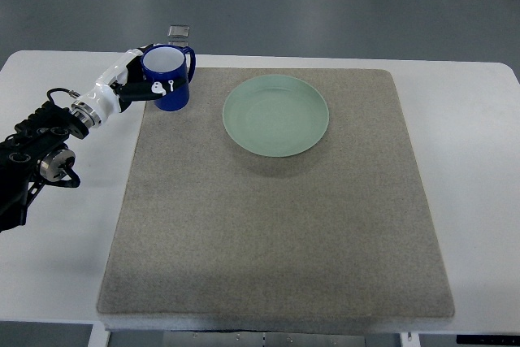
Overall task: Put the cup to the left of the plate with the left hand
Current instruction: 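Lift the mug and carry it past the plate toward the left arm, then lower the mug onto the mat and open the left hand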
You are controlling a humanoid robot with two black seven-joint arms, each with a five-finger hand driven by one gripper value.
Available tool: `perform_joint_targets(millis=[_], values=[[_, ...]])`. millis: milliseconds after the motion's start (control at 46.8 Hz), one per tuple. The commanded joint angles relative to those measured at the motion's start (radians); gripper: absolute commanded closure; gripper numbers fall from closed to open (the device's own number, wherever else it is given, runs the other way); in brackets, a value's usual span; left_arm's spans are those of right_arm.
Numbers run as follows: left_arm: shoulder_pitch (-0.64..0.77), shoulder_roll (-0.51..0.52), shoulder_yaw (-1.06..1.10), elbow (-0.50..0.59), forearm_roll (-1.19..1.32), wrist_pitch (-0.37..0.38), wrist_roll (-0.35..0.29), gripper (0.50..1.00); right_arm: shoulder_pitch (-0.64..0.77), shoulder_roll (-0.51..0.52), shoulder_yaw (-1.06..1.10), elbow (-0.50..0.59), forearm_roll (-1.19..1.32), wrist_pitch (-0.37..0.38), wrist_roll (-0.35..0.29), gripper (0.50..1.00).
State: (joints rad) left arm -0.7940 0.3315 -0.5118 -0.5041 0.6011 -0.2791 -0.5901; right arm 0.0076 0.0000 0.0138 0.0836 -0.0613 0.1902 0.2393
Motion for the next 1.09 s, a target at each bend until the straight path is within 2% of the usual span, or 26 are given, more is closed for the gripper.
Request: perform_joint_targets(millis=[0, 107, 192, 235, 321, 363, 727, 770, 791, 941, 1005, 1069], values=[[0.006, -0.003, 0.001, 0.001, 0.002, 0.021, -0.002, 0.844, 0.000, 0.000, 0.000, -0.001, 0.000, 0.000, 0.000, 0.568], [0.010, -0.005, 0.001, 0.001, 0.000, 0.035, -0.002, 0.834, 0.000, 0.000, 0.000, 0.001, 0.000, 0.000, 0.000, 0.568], [0.009, -0.006, 0.001, 0.001, -0.004, 0.041, 0.000, 0.793, 0.000, 0.000, 0.000, 0.001, 0.000, 0.000, 0.000, 0.568], [0.009, -0.008, -0.001, 0.001, -0.007, 0.044, 0.000, 0.744, 0.000, 0.000, 0.000, 0.001, 0.000, 0.000, 0.000, 0.568], [0.010, -0.017, -0.001, 0.001, -0.009, 0.055, 0.000, 0.718, 0.000, 0.000, 0.000, -0.001, 0.000, 0.000, 0.000, 0.568], [0.012, -0.019, 0.001, 0.001, -0.009, 0.061, 0.000, 0.688, 0.000, 0.000, 0.000, -0.001, 0.000, 0.000, 0.000, 0.568], [0.024, -0.022, -0.001, 0.001, -0.011, 0.067, 0.000, 0.604, 0.000, 0.000, 0.000, 0.001, 0.000, 0.000, 0.000, 0.568], [0.024, -0.022, -0.001, 0.001, -0.011, 0.069, 0.000, 0.551, 0.000, 0.000, 0.000, 0.001, 0.000, 0.000, 0.000, 0.568], [0.024, -0.022, -0.001, 0.001, -0.011, 0.069, 0.000, 0.540, 0.000, 0.000, 0.000, -0.001, 0.000, 0.000, 0.000, 0.568], [0.024, -0.022, -0.004, 0.001, -0.012, 0.069, 0.000, 0.534, 0.000, 0.000, 0.000, 0.001, 0.000, 0.000, 0.000, 0.568], [0.024, -0.022, -0.007, -0.001, -0.014, 0.069, 0.000, 0.506, 0.000, 0.000, 0.000, -0.001, 0.000, 0.000, 0.000, 0.568], [0.025, -0.022, -0.016, -0.001, -0.017, 0.067, 0.000, 0.504, 0.000, 0.000, 0.000, -0.001, 0.000, 0.000, 0.000, 0.568]])
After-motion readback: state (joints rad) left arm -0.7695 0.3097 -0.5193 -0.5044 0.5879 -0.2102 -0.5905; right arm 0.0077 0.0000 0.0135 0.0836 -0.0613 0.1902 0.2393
